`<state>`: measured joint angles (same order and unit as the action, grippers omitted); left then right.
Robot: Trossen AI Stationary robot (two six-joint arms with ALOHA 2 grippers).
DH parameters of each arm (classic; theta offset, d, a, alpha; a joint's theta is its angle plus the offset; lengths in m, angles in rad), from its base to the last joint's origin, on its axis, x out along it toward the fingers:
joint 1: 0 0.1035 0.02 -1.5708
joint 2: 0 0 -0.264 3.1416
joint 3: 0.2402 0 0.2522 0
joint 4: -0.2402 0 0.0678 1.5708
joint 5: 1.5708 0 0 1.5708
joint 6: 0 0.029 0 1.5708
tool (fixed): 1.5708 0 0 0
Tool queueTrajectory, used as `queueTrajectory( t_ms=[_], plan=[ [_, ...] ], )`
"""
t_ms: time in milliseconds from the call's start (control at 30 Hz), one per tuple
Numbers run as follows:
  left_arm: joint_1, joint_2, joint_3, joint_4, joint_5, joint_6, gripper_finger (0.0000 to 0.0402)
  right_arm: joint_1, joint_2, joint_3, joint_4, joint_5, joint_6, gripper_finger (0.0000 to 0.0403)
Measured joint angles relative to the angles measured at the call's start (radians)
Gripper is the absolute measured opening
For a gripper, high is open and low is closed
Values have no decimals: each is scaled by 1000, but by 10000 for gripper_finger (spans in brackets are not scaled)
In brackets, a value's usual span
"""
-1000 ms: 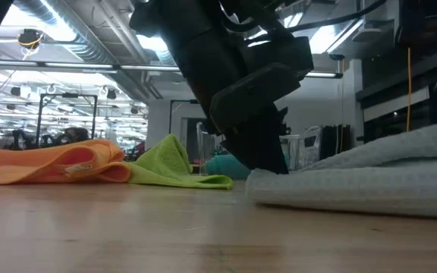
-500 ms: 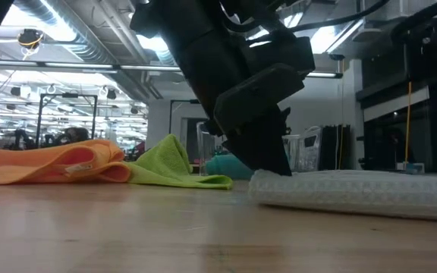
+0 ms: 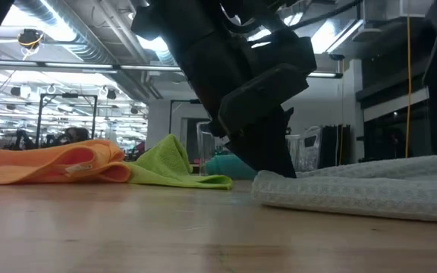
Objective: Fold microfiber towels
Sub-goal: Fold the gray towel
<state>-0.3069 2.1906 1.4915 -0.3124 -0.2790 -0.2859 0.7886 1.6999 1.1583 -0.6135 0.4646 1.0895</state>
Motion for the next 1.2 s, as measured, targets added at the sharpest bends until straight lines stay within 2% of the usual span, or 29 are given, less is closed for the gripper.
queueTrajectory(
  t_ms=[167, 433, 600, 700, 833, 900, 967, 1100, 1200],
  plan=[
    [0, 1, 0, 14, -2, 0, 93, 1, 52, -54, 92, 12, -4, 155],
    [0, 1, 0, 15, -1, 0, 93, -7, 143, -117, 42, 40, 154, 155],
    [0, -6, 28, -9, -24, 9, 92, -12, 193, -112, 47, 31, 163, 155],
    [0, -21, 77, -78, -54, 34, 88, -12, 211, -112, 47, 28, 166, 155],
    [-1, -38, 181, -258, -169, 35, 87, -12, 215, -112, 44, 25, 190, 155],
    [-2, -37, 218, -321, -192, 29, 87, -12, 214, -112, 43, 26, 190, 155],
    [-5, -37, 243, -336, -183, 9, 86, -12, 214, -109, 40, 28, 190, 155],
    [-27, -37, 259, -327, -41, -26, 86, -13, 218, -87, 17, 31, 189, 155],
    [-53, -37, 259, -343, -8, -54, 86, -4, 217, -42, -68, 57, 202, 155]
  ],
)
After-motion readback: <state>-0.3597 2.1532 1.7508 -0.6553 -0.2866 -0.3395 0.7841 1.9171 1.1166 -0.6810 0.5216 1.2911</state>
